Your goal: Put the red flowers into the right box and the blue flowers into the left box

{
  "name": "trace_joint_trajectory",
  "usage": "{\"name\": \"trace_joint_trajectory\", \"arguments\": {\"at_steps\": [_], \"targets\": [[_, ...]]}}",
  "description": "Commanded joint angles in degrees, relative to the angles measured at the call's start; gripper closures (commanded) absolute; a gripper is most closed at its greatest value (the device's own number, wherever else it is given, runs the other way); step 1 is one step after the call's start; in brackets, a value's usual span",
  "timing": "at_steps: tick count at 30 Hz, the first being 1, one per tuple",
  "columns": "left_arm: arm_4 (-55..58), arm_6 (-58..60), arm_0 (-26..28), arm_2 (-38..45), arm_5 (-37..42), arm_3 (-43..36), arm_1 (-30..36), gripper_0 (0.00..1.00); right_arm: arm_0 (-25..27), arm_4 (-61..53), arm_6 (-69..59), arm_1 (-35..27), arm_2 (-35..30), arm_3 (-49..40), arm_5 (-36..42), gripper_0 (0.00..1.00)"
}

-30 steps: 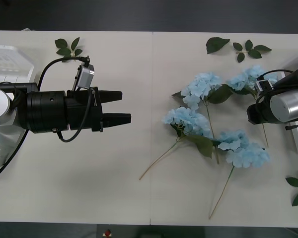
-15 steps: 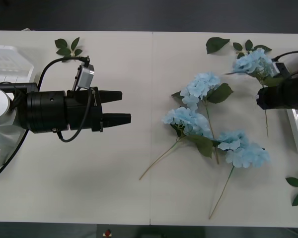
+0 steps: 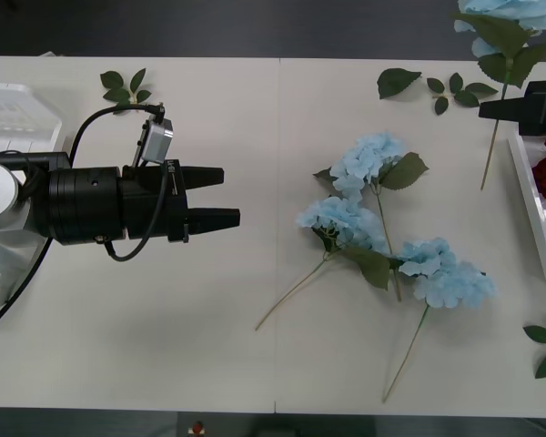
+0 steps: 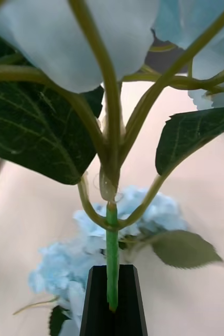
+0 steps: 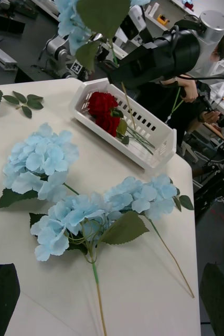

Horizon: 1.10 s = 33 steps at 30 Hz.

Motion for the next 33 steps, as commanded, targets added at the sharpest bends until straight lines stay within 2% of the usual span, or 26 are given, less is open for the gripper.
{"name": "trace_joint_trajectory", "arguments": {"at_steps": [1, 7, 16, 23, 32, 33], "targets": [[-0.38, 1.25, 1.04, 0.76, 0.45, -1.44, -0.1, 0.0, -1.76, -4.99, 8.4, 2.37, -1.3, -5.01, 0.65, 1.0], [-0.29, 1.16, 1.84, 0.76, 0.27, -1.35, -1.6, 0.0, -1.68, -7.54, 10.69, 7.46, -0.78, -12.57, -1.2, 1.0], [-1.87, 0.55, 5.79, 0.23, 0.1, -1.35, -10.21, 0.0, -1.76, -12.9, 11.21, 13.44, 9.68, -23.64, -14.38, 1.0], [-1.43, -0.6, 6.41, -2.49, -4.21, -1.35, -15.22, 0.0, -2.38, -11.14, 10.86, 19.77, 16.45, -24.08, -20.62, 1.0], [-1.43, -1.48, 5.0, -5.92, -11.15, -1.35, -18.47, 0.0, -4.4, -8.42, 9.89, 24.87, 19.88, -22.33, -23.7, 1.0], [-1.52, -1.56, 4.82, -6.36, -11.77, -1.35, -18.47, 0.04, -4.49, -8.42, 9.81, 24.95, 20.14, -22.24, -23.87, 1.0]]}}
